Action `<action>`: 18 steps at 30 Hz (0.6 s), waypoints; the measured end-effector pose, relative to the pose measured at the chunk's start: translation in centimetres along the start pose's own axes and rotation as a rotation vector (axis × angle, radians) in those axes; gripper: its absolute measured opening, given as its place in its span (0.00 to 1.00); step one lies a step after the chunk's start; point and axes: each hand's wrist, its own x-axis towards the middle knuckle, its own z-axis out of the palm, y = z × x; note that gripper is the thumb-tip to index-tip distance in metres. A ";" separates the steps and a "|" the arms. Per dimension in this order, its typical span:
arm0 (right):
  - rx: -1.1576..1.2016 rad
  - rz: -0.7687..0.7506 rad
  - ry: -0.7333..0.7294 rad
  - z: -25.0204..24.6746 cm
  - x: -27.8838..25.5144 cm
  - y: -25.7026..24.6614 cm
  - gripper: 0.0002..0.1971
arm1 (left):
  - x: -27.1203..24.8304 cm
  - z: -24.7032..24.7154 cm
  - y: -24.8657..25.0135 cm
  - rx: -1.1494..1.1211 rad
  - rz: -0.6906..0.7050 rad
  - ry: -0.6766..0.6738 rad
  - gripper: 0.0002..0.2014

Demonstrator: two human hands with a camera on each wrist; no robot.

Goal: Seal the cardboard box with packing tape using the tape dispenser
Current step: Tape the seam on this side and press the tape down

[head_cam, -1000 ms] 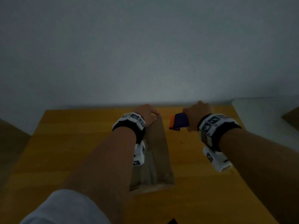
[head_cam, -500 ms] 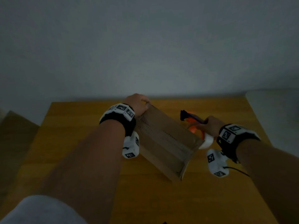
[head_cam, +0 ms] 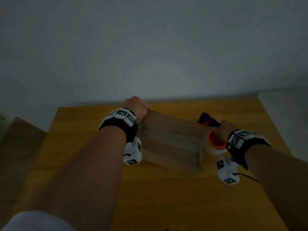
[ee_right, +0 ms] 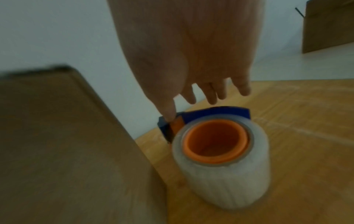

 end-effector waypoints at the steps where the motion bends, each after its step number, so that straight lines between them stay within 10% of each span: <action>1: 0.000 -0.043 0.048 -0.6 -0.5 -0.2 0.25 | 0.0 -0.4 -0.5 0.026 -0.044 0.008 0.16; 4: 0.133 -0.229 0.137 -2.3 -2.8 -1.7 0.20 | 0.0 -1.4 -2.0 0.149 -0.149 -0.002 0.13; 7: 0.465 -0.252 -0.070 -3.9 -6.0 -3.7 0.24 | -0.2 -1.8 -2.7 0.284 -0.104 -0.019 0.20; 12: 0.181 -0.335 -0.330 -4.2 -7.6 -5.1 0.21 | -0.8 -1.3 -1.9 0.324 0.018 -0.127 0.07; 18: 0.354 -0.447 -0.073 -3.5 -7.1 -6.3 0.09 | 0.4 -0.4 -3.5 0.571 -0.146 -0.439 0.24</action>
